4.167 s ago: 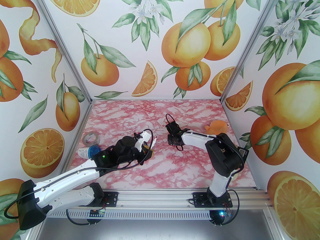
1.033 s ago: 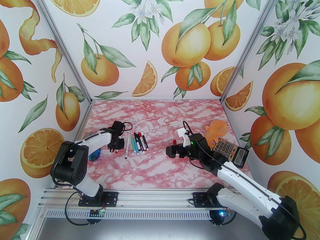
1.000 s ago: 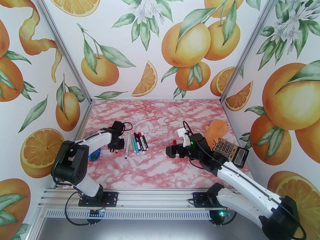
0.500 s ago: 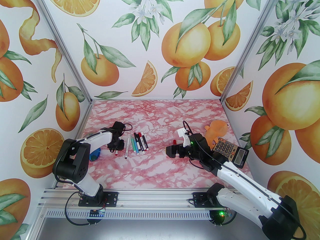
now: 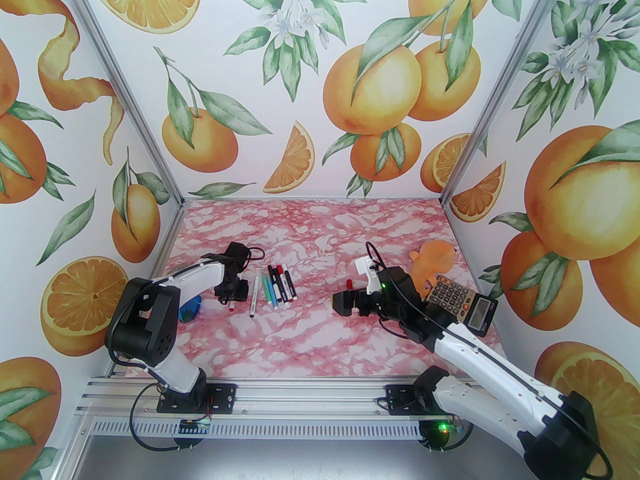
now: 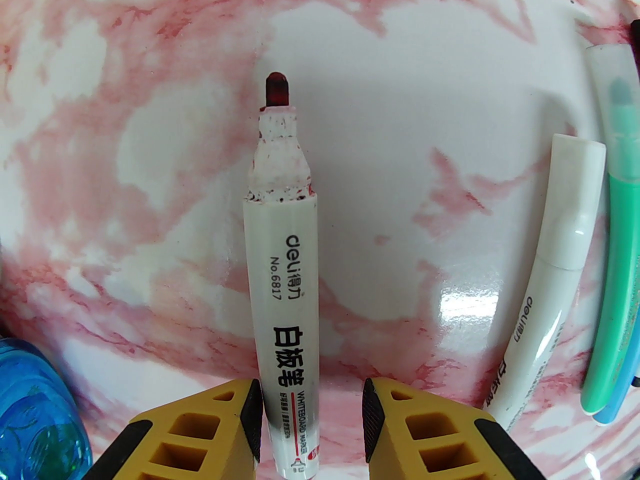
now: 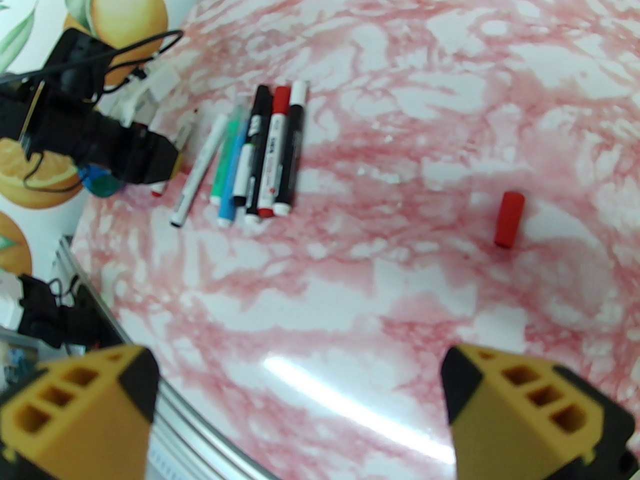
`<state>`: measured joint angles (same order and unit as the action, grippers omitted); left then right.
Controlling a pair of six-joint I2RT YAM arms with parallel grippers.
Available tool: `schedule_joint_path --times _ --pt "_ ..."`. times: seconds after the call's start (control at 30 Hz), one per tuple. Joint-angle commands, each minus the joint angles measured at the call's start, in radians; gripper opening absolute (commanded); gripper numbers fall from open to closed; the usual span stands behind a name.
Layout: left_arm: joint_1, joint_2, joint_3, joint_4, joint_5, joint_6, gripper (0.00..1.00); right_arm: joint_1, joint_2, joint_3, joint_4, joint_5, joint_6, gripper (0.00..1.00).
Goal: Open the pen caps
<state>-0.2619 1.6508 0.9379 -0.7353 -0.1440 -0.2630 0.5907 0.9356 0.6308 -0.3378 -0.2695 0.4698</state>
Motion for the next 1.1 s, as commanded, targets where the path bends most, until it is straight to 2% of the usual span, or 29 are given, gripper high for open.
schedule_joint_path --times 0.0,0.17,0.27,0.5,0.77,1.07 --pt "0.006 -0.055 0.042 -0.035 0.012 -0.022 0.38 0.006 -0.012 0.035 -0.011 0.018 -0.004 0.99" --pt "-0.002 -0.141 0.05 -0.061 0.052 -0.042 0.39 0.006 -0.012 0.03 -0.008 0.018 -0.005 0.99" --pt "-0.03 -0.177 0.044 -0.06 0.138 -0.057 0.39 0.008 -0.007 0.026 0.002 0.015 -0.002 0.99" --pt "-0.101 -0.196 0.029 -0.004 0.251 -0.082 0.36 0.006 -0.003 0.03 0.011 0.011 0.001 0.99" --pt "-0.15 -0.087 0.054 0.013 0.168 -0.079 0.36 0.007 -0.021 0.024 -0.009 0.016 0.002 0.99" --pt "-0.166 -0.004 0.058 0.033 0.093 -0.081 0.33 0.006 -0.033 0.01 -0.009 0.021 0.007 0.99"
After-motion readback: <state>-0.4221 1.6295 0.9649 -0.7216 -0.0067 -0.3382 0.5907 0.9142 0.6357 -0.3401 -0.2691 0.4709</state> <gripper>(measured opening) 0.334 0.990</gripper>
